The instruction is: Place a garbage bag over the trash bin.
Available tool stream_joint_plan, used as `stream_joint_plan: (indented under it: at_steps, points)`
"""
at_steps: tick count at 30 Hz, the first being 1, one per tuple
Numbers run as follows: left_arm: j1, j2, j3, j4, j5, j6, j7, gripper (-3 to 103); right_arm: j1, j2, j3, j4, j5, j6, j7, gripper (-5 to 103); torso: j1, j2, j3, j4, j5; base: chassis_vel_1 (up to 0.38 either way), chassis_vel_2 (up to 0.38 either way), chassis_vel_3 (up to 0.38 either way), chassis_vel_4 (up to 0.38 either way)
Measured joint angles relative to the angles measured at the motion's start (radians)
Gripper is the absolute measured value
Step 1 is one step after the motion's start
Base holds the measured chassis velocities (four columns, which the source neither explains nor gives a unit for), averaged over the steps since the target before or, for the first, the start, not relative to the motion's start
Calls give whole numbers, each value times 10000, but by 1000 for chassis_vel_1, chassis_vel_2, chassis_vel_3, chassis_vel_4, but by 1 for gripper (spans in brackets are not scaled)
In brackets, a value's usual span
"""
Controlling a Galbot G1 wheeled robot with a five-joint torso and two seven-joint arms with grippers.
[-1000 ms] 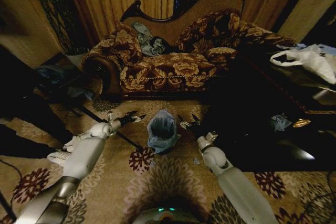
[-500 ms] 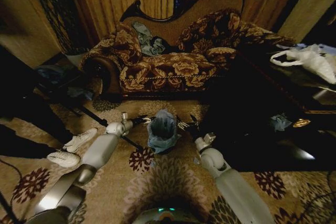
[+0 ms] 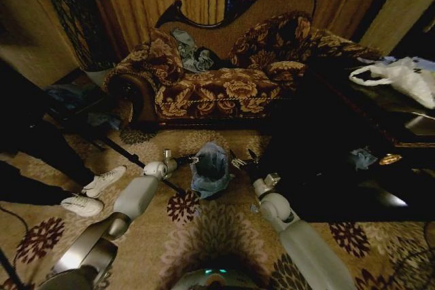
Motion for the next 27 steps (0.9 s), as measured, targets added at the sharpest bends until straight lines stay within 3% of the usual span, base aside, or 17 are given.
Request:
stream_joint_plan:
  at_steps: [2, 3, 7, 10, 12, 20, 27]
  points:
    - [102, 43, -83, -71, 36, -41, -1, 44, 24, -20, -84, -28, -20, -16, 42, 100, 0, 0, 0, -1, -1, 0, 0, 0, 0]
    - [102, 43, -83, -71, 36, -41, -1, 44, 24, -20, -84, -28, -20, -16, 42, 100, 0, 0, 0, -1, -1, 0, 0, 0, 0]
    - [287, 227, -174, -332, 48, -54, -12, 23, 96, -17, -188, -77, -29, -59, 152, 100, 0, 0, 0, 0, -1, 0, 0, 0, 0]
    - [311, 242, -213, -337, 48, -57, -12, 17, 105, -11, -233, -78, -27, -73, 169, 100, 0, 0, 0, 0, -1, 0, 0, 0, 0]
    - [354, 250, -273, -342, 48, -74, -12, 7, 105, -10, -273, -75, -21, -83, 182, 100, 0, 0, 0, -1, -2, 0, 0, 0, 0]
    - [485, 256, -443, -490, 49, -78, -78, 0, 59, -45, -289, -25, -8, -77, 187, 100, 0, 0, 0, 0, -2, 0, 0, 0, 0]
    - [740, 277, -904, -619, -116, -34, -900, 0, -136, -183, -235, 94, -12, -33, 215, 100, 0, 0, 0, 0, -2, 0, 0, 0, 0]
